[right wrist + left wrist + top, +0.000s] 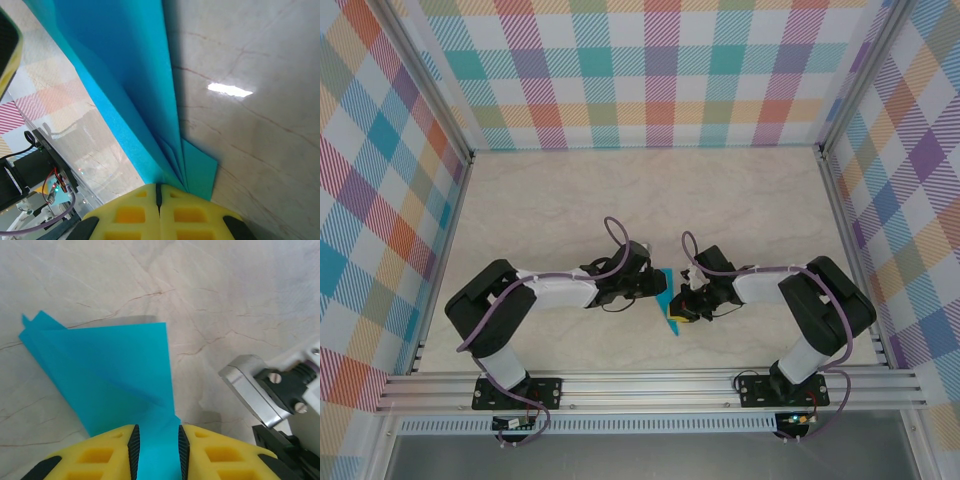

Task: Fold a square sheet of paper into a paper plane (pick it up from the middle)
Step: Fold the wing for the fifth time at the center of the table.

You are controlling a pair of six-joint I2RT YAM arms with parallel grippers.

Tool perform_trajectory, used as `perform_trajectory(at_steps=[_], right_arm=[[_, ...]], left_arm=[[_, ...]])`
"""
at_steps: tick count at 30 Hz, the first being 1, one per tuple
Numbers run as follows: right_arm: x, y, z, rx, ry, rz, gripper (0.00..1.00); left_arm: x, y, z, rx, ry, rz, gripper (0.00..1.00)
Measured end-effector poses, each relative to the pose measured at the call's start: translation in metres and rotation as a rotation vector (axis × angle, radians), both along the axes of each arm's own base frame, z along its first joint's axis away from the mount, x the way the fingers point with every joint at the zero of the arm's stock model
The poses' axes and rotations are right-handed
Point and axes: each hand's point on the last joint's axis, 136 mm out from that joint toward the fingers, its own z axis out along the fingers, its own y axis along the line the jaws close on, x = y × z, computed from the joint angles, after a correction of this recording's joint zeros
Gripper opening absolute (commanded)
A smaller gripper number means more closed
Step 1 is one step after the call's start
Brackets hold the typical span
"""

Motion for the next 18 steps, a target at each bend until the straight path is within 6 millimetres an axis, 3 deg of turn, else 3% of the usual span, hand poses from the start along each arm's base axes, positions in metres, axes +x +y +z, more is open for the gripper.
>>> perform_trajectory(at_steps=[7, 13, 18], right_arm=[[0.000, 0.000, 0.000, 0.004, 0.004, 0.000, 0.00], [-0.001, 0.000, 0.000, 0.007, -0.003, 0.013, 0.00], [-0.001, 0.000, 0.000, 0.010, -0.007, 0.025, 0.00]], left_arm=[[0.000, -0.002, -0.002, -0.004, -0.012, -0.021, 0.21], [0.006, 0.002, -0.027, 0.053, 0.004, -0.013, 0.19], [0.011, 0.003, -0.028, 0.051, 0.010, -0.014, 0.19]])
